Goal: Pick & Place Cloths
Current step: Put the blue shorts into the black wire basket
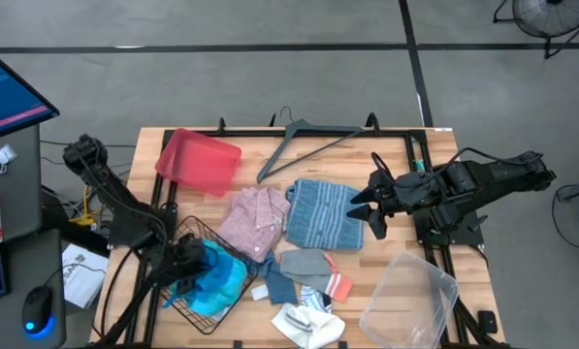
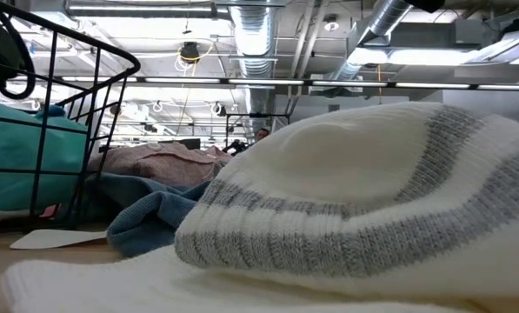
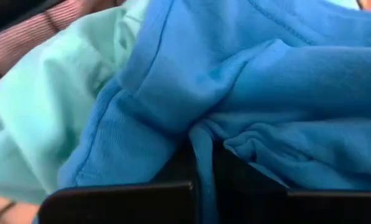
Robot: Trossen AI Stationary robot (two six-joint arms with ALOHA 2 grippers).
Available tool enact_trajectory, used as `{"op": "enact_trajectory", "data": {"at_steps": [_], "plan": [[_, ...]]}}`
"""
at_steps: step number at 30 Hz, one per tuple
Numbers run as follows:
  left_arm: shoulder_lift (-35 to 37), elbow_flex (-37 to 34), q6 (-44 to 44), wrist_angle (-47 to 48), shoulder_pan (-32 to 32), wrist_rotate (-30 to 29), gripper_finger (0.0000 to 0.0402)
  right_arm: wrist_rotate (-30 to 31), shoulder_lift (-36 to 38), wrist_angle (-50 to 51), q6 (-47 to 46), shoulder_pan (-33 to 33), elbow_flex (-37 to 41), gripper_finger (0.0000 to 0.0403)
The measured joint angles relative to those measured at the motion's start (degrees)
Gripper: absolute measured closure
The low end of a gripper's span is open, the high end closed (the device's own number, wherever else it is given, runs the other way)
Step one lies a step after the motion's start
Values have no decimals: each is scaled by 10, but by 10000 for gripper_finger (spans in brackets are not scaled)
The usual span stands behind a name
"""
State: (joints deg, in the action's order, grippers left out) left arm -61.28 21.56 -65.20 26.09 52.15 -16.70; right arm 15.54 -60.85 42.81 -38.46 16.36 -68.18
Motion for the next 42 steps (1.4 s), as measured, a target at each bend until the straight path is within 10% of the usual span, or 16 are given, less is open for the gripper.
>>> {"op": "enact_trajectory", "data": {"at_steps": [21, 26, 33, 42], "plan": [[187, 99, 119, 29, -34, 116, 208, 0, 0, 0, 30, 0, 0, 186], [197, 139, 151, 24, -29, 117, 241, 0, 0, 0, 30, 0, 0, 186], [144, 152, 172, 22, -10, 152, 385, 0, 0, 1, 30, 0, 0, 186], [47, 152, 245, -64, -10, 174, 401, 0, 0, 1, 30, 0, 0, 186]]}}
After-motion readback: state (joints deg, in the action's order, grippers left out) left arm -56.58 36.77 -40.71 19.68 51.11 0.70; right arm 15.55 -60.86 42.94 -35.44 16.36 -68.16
